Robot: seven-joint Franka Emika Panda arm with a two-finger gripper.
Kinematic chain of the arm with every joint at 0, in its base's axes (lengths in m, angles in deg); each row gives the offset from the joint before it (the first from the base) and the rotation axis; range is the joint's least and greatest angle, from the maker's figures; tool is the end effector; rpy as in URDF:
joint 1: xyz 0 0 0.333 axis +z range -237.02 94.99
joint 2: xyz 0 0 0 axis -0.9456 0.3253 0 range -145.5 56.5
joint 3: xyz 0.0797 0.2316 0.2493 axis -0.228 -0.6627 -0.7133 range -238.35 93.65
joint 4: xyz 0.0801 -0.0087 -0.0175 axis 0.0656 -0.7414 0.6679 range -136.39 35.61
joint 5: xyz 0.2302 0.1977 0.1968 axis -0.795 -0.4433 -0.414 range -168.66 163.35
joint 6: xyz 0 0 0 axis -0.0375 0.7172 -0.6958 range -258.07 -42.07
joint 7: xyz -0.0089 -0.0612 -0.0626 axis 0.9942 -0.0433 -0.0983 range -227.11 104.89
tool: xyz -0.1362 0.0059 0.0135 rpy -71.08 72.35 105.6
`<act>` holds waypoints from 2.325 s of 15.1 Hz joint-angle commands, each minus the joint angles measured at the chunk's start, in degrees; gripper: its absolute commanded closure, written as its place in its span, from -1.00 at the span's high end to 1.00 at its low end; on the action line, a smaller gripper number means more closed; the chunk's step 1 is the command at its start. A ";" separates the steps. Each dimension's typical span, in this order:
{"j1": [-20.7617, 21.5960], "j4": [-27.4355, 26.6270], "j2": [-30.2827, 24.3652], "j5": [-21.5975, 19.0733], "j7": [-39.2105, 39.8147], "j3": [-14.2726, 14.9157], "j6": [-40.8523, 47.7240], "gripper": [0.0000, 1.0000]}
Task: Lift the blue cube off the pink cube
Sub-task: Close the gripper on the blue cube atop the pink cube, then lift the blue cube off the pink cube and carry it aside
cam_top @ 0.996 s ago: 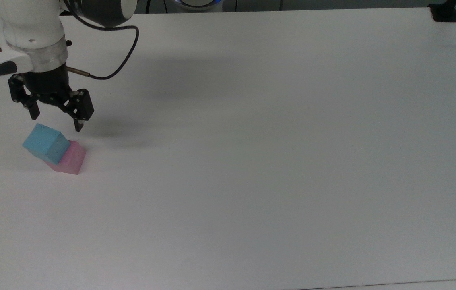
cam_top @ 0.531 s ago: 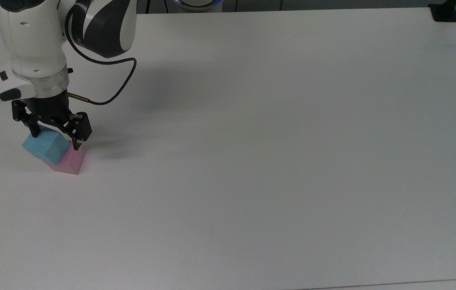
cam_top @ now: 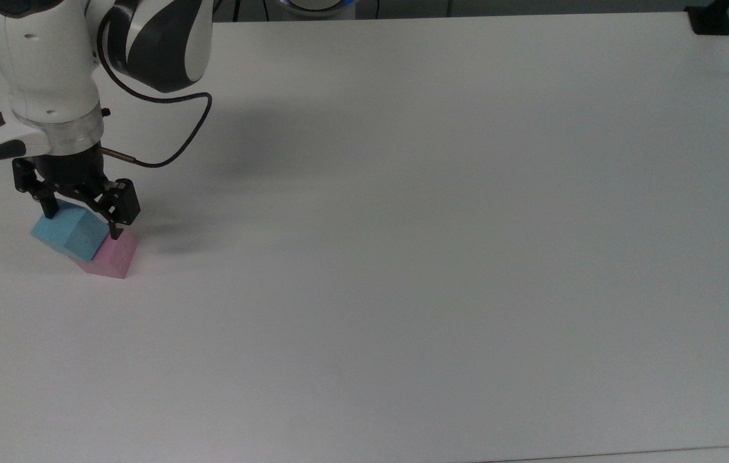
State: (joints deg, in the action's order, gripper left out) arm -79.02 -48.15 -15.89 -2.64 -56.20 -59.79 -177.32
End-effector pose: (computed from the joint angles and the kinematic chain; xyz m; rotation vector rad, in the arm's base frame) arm 0.6804 -0.2255 0.4213 2.9222 -0.3375 0.4356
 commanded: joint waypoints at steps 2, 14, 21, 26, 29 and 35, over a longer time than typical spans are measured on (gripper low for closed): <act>0.89 1.36 -0.03 -0.98 -3.32 0.36 -0.93 1.00; -0.08 0.04 0.40 -0.63 -0.51 1.85 -1.02 1.00; 0.01 -0.66 1.11 -1.42 2.82 1.77 -1.02 -0.24; 0.10 -5.48 -6.70 -1.42 5.27 1.50 -0.14 -0.28; 0.19 -11.80 -12.68 -1.43 9.84 1.50 2.04 -0.28; -0.43 -26.93 -21.31 -1.34 32.00 5.45 10.59 -0.21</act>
State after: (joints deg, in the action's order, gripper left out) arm -79.74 -68.25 -34.06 -2.82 -30.15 -55.65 -166.88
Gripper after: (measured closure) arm 0.410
